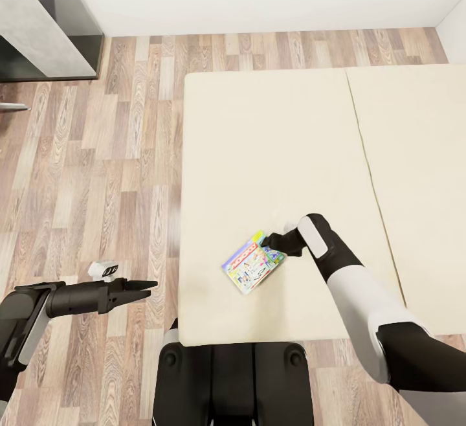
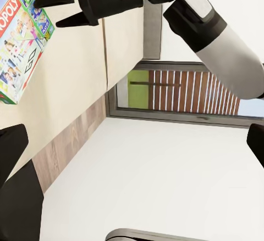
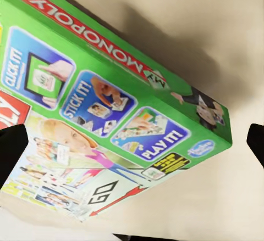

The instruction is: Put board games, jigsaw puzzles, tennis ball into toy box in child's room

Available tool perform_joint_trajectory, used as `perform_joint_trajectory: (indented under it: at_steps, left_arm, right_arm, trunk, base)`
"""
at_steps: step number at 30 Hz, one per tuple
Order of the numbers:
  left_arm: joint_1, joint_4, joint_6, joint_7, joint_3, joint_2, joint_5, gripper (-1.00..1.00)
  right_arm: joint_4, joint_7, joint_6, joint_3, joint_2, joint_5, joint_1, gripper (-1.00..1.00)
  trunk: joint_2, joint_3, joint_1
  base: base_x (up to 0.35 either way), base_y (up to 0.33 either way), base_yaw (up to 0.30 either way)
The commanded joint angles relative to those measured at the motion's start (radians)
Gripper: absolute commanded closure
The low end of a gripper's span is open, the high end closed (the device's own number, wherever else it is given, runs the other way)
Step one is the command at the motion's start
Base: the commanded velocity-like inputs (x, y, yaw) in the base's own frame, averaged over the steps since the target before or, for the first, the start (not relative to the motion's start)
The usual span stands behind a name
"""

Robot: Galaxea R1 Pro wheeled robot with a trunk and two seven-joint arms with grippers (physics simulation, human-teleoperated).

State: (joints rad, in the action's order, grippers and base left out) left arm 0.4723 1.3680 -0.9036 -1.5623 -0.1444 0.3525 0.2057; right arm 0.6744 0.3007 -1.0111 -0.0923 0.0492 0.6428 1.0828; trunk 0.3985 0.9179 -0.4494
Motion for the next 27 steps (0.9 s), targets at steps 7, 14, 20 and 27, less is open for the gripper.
perform_joint_trajectory:
  at_steps: [7,14,20,27]
  left_arm:
    - [0.0,0.0,-0.011,-0.004,0.0,0.0,0.0,-1.0]
    - [0.0,0.0,-0.011,-0.004,0.0,0.0,0.0,-1.0]
    - [0.0,0.0,-0.011,-0.004,0.0,0.0,0.0,-1.0]
    - [0.0,0.0,-0.011,-0.004,0.0,0.0,0.0,-1.0]
  right_arm:
    - [-0.002,0.007,-0.003,-0.003,0.013,0.011,0.0,-1.0]
    - [-0.011,0.005,0.027,-0.019,0.039,0.011,0.0,-1.0]
    - [-0.028,0.004,0.069,-0.074,0.051,0.012,0.0,-1.0]
    - [-0.057,0.003,0.109,-0.109,0.081,0.012,0.0,-1.0]
  trunk:
    - [0.002,0.001,-0.001]
    - [0.002,0.001,-0.001]
    - [0.002,0.001,-0.001]
    - [0.002,0.001,-0.001]
  base:
    - [0.0,0.0,0.0]
    - [0.0,0.0,0.0]
    - [0.0,0.0,0.0]
    - [0.0,0.0,0.0]
